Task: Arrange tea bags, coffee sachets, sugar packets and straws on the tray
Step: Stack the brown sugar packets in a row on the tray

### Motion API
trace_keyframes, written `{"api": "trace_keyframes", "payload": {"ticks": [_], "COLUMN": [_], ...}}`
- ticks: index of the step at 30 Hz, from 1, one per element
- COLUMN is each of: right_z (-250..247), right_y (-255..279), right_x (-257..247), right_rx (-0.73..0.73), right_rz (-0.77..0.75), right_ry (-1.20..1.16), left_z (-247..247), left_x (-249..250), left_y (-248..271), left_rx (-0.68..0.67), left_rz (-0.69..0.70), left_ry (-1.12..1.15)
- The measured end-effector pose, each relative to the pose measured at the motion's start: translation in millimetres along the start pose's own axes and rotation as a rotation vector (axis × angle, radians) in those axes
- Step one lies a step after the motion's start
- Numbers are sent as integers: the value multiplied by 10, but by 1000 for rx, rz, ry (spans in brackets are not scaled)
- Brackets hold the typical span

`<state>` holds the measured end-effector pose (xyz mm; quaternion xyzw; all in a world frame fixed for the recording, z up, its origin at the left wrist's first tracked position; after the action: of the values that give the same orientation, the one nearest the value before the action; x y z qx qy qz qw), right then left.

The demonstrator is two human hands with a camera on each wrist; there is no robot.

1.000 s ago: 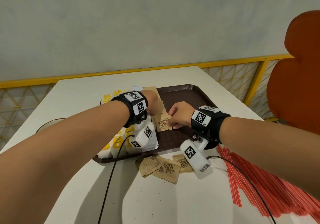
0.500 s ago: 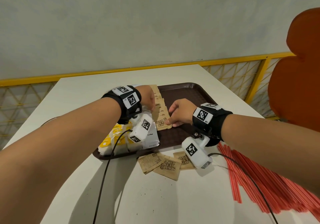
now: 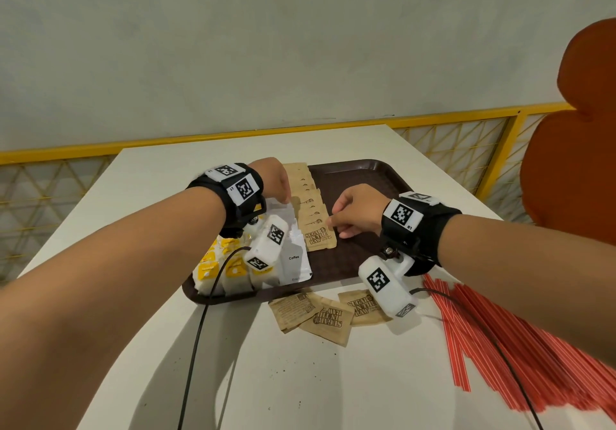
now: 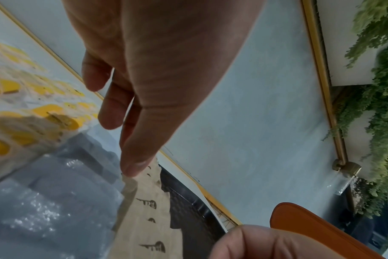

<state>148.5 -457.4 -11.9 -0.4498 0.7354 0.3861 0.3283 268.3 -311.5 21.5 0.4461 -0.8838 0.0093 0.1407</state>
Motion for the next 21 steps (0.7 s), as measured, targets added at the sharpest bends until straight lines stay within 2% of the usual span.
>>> {"api": "trace_keyframes", "payload": {"ticks": [11,17,21], "right_z": [78,-22,33], "right_y": [7,-137,-331], "right_x": [-9,-125,-169], "right_rx": [-39,104,96], "right_rz": [31,-18,-48], "right_ry": [91,27,83], "left_z": [33,38,91], "left_x": [-13,-35,-5], "left_y": [-43,-167,-271], "left_rx": [19,31,25], "left_rz": [-37,-64,-85], "left_ry": [24,35,-24]}}
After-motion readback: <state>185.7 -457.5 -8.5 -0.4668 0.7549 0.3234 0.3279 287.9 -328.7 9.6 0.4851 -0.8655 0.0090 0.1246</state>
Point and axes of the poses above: each hand's wrist, its own y-axis away from the middle knuckle, its own z-axis out of the palm, x = y × z, the point moved 1 cm from there along -y, towards the middle knuckle, and after that the axes turned 1 degree about z, right-handed, at the moved point
